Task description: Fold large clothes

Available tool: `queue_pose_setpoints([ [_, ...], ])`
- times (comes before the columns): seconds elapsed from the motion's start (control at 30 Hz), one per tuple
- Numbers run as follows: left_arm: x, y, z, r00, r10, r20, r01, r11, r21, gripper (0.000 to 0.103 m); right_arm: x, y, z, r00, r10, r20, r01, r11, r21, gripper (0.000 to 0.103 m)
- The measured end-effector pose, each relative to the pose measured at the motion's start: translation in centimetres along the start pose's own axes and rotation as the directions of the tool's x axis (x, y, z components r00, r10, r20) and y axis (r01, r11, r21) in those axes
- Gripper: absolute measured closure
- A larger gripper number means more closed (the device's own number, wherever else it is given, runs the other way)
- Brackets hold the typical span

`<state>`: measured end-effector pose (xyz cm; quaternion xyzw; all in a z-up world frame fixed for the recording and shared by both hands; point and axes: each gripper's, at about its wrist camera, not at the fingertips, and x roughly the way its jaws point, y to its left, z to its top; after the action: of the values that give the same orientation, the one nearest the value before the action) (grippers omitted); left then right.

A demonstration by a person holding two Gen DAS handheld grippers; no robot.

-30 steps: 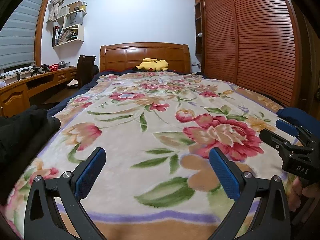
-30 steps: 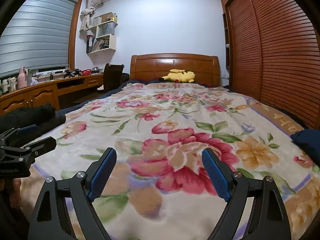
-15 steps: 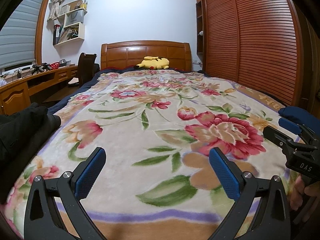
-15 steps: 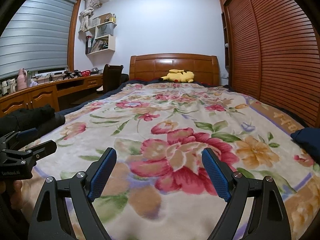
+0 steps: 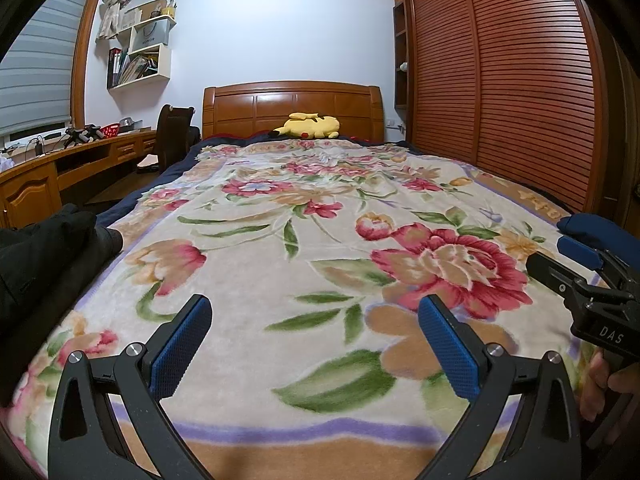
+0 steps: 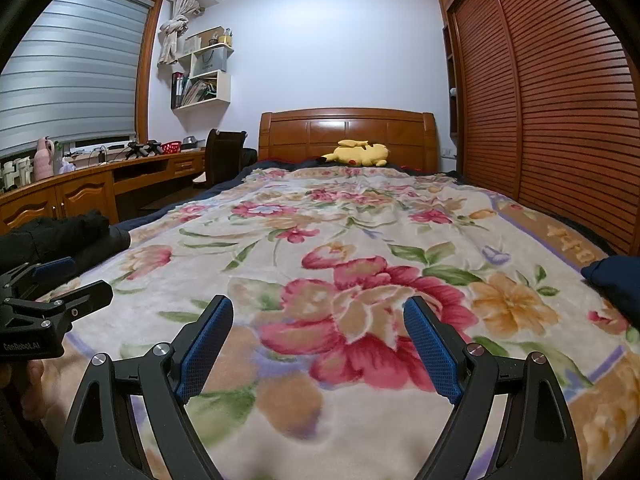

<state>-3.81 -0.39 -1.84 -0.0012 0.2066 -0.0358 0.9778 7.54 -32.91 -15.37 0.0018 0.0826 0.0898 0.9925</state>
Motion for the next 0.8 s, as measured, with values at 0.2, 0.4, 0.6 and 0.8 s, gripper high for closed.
queue_pose_setpoints([
  [0.2, 0.0, 0.01, -0.02, 1.0, -0.001, 0.0, 0.001, 1.0, -0.002, 0.0, 0.01, 0.01, -0.02, 1.0, 0.0, -0.001, 0.0, 1.0, 0.001, 0.015],
  [0.4, -0.05, -0.04, -0.02, 1.0, 0.001, 0.001, -0.001, 1.0, 0.0, 0.0, 0.02, -0.02, -0.02, 1.0, 0.0, -0.001, 0.0, 1.0, 0.001, 0.015],
  [0.6, -0.01, 0.39, -0.06, 1.0, 0.003, 0.005, -0.003, 1.0, 0.0, 0.0, -0.02, 0.05, -0.01, 1.0, -0.001, 0.001, 0.001, 1.0, 0.002, 0.015],
  [0.8, -0.06, 0.49, -0.04, 1.0, 0.004, 0.006, -0.004, 1.0, 0.0, 0.0, -0.01, 0.04, 0.01, 1.0, -0.001, 0.003, 0.001, 1.0, 0.004, 0.015],
])
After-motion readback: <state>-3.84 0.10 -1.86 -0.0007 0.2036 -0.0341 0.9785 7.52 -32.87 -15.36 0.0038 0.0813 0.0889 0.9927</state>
